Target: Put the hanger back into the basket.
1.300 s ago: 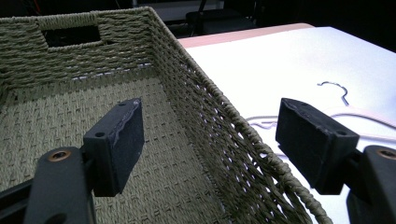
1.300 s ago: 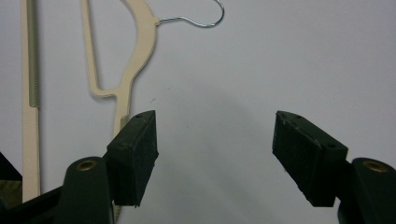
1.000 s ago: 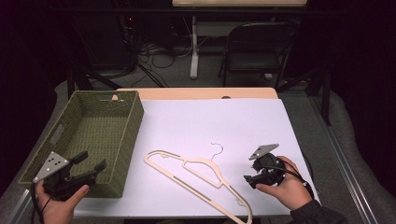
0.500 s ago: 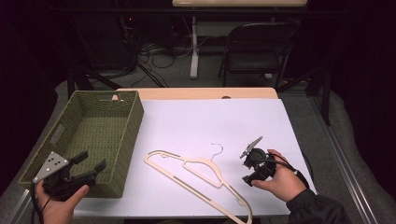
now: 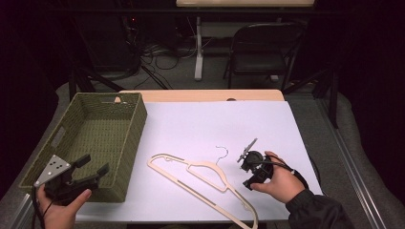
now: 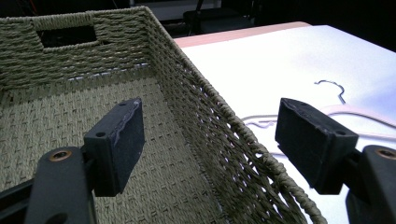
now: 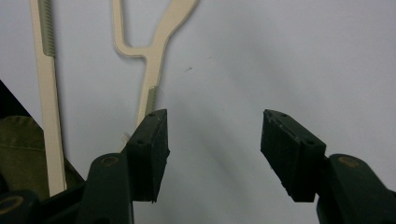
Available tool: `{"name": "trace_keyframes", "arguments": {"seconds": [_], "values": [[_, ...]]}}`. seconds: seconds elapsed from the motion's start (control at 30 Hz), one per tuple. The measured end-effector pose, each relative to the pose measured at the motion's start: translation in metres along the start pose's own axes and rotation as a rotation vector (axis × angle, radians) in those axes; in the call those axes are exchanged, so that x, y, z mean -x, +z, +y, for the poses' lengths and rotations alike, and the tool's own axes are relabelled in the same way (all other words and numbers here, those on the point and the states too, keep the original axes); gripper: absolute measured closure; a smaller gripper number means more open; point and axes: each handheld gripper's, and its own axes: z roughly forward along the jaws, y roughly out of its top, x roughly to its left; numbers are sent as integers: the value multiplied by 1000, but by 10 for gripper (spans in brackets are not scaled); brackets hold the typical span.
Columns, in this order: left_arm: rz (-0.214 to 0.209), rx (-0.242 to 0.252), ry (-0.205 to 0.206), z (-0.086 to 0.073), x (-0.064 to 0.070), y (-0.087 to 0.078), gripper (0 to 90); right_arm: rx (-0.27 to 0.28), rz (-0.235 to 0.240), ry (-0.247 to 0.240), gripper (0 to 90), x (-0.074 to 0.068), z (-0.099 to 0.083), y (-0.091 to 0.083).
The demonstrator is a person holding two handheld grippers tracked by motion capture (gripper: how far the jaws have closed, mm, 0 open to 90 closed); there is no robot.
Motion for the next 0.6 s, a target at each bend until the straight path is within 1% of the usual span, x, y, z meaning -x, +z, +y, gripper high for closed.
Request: {"name": "trace_keyframes", "arguments": {"seconds": [0.03, 0.07, 0.1, 0.13, 0.17, 0.2, 0.27, 0.3, 0.33, 0.4, 0.43, 0.47, 0.5, 0.53, 0.57, 0.6], "values": [[0, 0, 0, 0, 0, 0, 240, -6, -3, -3, 422, -1, 2, 0], [-1, 0, 0, 0, 0, 0, 240, 19, 1, -4, 424, -2, 4, 2], [0, 0, 1, 0, 0, 0, 240, -9, 1, -17, 426, -3, 7, 1], [0, -1, 0, 0, 0, 0, 240, 3, 1, -18, 427, -4, 9, 3], [-1, -1, 0, 0, 0, 0, 240, 1, -5, -25, 427, -6, 12, 3], [0, 0, 0, 0, 0, 0, 240, 1, 3, -36, 427, -6, 15, 4], [-1, 1, -1, 0, 0, 0, 241, 7, -10, -48, 427, -10, 22, 6], [0, 2, -2, 0, 0, 0, 241, 1, -2, -63, 437, -12, 28, 7], [0, 1, -2, 0, 0, 0, 241, 1, -2, -63, 437, -12, 28, 7], [-1, 0, -2, 0, 0, 0, 241, -6, -9, -83, 439, -15, 35, 8], [-2, 0, -1, 0, 0, 0, 241, -4, -7, -86, 439, -17, 39, 10], [-3, 0, -1, 0, 0, 0, 241, 0, 8, -90, 440, -19, 43, 12], [-2, -2, -1, 0, 0, 0, 241, -6, 0, -94, 440, -21, 46, 13], [-2, 0, -2, 0, 0, 0, 241, -16, -6, -108, 441, -22, 50, 14], [-3, 0, -2, 0, 0, 0, 241, -10, 10, -112, 442, -23, 52, 17], [-2, 0, -2, -1, 0, 0, 241, -20, -4, -113, 441, -25, 54, 17]]}}
